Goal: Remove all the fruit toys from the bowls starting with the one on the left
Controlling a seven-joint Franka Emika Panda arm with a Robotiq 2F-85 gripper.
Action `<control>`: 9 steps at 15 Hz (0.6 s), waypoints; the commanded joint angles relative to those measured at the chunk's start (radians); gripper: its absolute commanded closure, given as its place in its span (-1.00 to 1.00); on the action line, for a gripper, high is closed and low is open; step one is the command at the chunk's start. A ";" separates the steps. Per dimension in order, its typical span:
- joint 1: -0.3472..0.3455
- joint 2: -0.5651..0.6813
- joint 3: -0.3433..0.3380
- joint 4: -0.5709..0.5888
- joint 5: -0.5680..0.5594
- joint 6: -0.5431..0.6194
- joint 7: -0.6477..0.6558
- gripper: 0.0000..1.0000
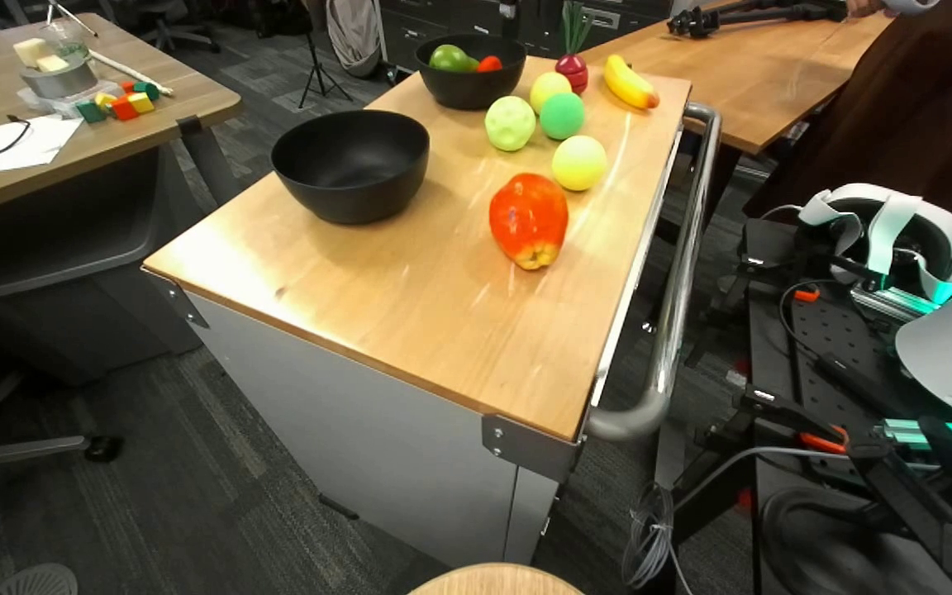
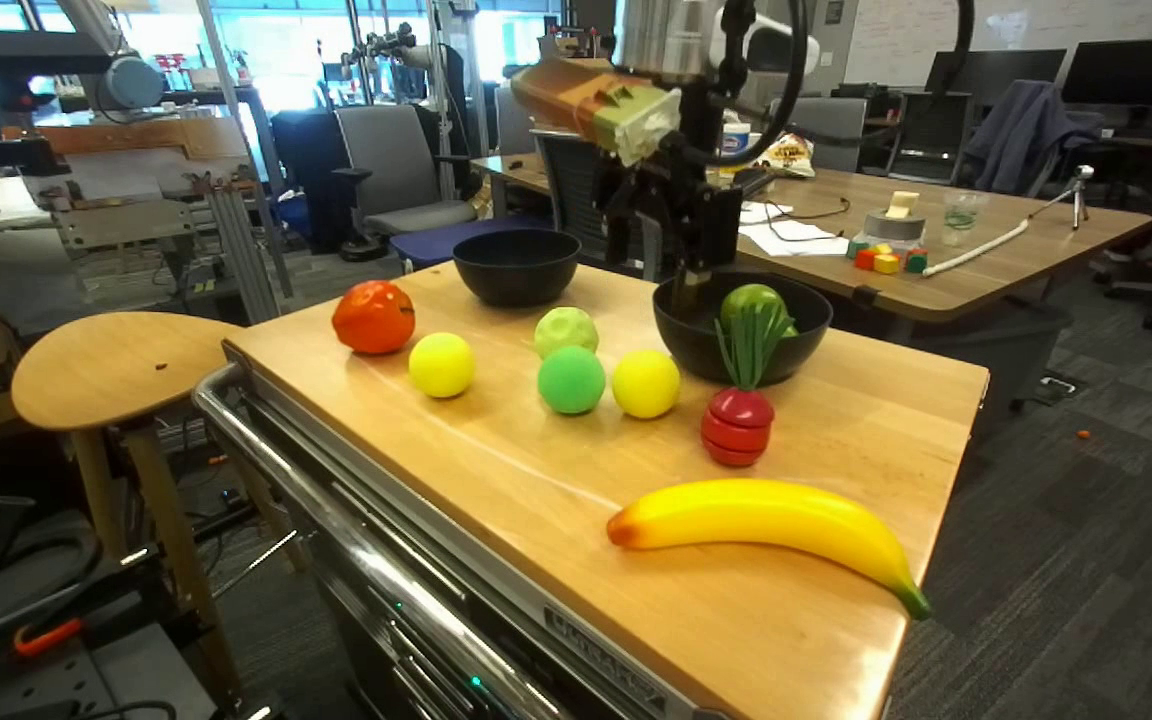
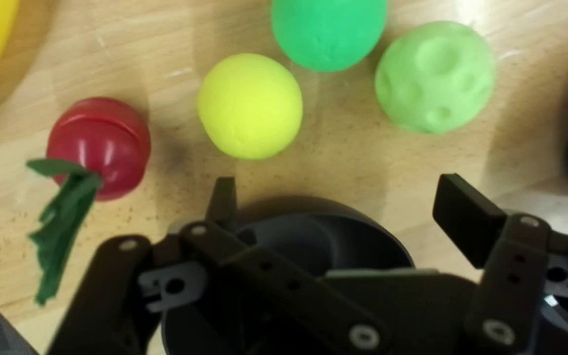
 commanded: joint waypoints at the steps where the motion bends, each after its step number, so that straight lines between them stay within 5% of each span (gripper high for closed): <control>1: -0.014 0.032 0.004 0.173 0.043 -0.115 -0.098 -1.00; 5: -0.031 0.163 0.000 0.397 0.039 -0.211 -0.130 -1.00; 6: -0.018 0.069 0.001 0.257 0.023 -0.154 -0.104 -1.00; 9: -0.031 0.141 0.004 0.344 0.022 -0.175 -0.108 -1.00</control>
